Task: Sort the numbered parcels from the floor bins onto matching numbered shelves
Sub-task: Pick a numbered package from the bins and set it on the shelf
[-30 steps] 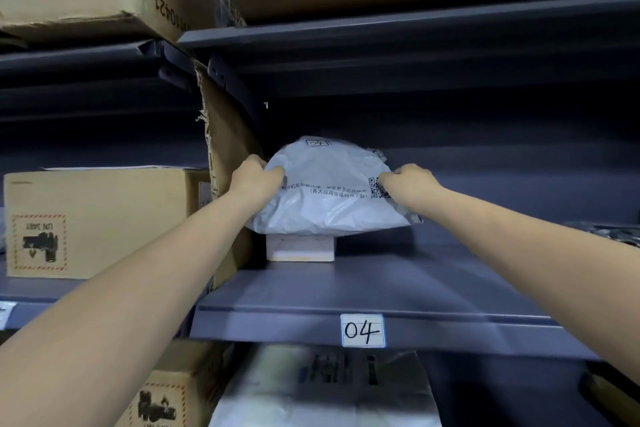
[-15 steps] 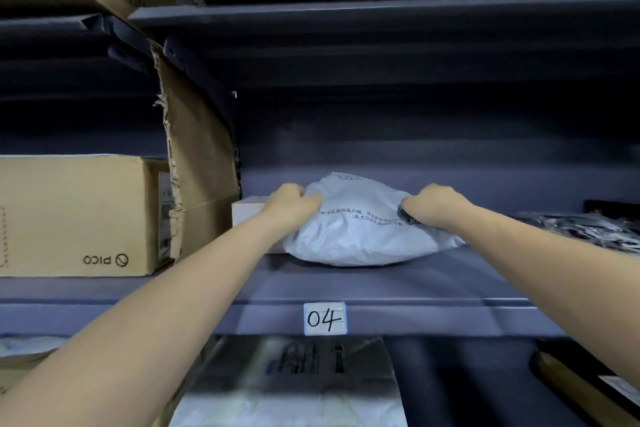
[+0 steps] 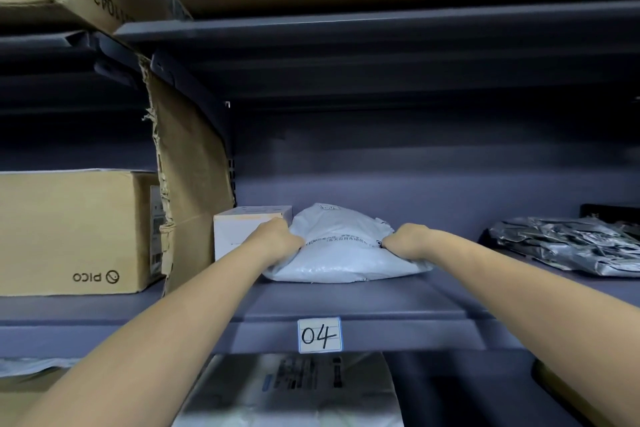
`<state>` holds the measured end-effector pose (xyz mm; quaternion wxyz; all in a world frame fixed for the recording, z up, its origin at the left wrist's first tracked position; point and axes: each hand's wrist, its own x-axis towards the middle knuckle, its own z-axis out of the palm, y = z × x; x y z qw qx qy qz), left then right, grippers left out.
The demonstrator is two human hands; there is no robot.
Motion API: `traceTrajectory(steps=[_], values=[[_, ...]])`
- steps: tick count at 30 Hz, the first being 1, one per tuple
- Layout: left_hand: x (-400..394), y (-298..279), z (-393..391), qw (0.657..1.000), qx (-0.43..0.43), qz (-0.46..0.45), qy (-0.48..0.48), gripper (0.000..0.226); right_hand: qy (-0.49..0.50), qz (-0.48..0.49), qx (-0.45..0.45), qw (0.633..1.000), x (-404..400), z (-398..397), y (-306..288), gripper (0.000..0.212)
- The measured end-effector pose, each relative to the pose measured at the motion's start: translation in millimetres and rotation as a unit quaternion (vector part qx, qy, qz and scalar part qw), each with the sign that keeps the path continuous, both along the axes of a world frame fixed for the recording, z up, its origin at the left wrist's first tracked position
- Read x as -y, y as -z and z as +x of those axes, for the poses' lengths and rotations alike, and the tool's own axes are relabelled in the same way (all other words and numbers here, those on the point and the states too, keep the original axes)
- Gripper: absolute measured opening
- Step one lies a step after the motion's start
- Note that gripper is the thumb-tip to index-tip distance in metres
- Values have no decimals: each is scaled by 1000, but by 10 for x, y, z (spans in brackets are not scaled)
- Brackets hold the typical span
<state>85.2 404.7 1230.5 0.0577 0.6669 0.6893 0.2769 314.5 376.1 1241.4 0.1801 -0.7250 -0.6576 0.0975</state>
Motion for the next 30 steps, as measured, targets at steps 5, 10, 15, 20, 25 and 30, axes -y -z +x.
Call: traceTrajectory(steps=[5,10,15,20,25,30], values=[[48,18,16,1000,14,14,-4,24,-2,6,-3,1000,-21,54,59,29],[247,-91,1,999,29,41,-21,31,14,77,-12,997,73,117,7,23],[541,-253,-17,997,11,71,-12,18,-7,119,3,993,348,114,-122,21],[795,-365,128,996,-10,77,37,14,-19,160,15,987,666,181,-211,35],[1085,-384,481,991,-13,91,100,15,-35,191,19,981,1000,383,-189,44],[1405,-300,1058,977,-28,115,178,21,-52,234,61,969,1484,755,-83,44]])
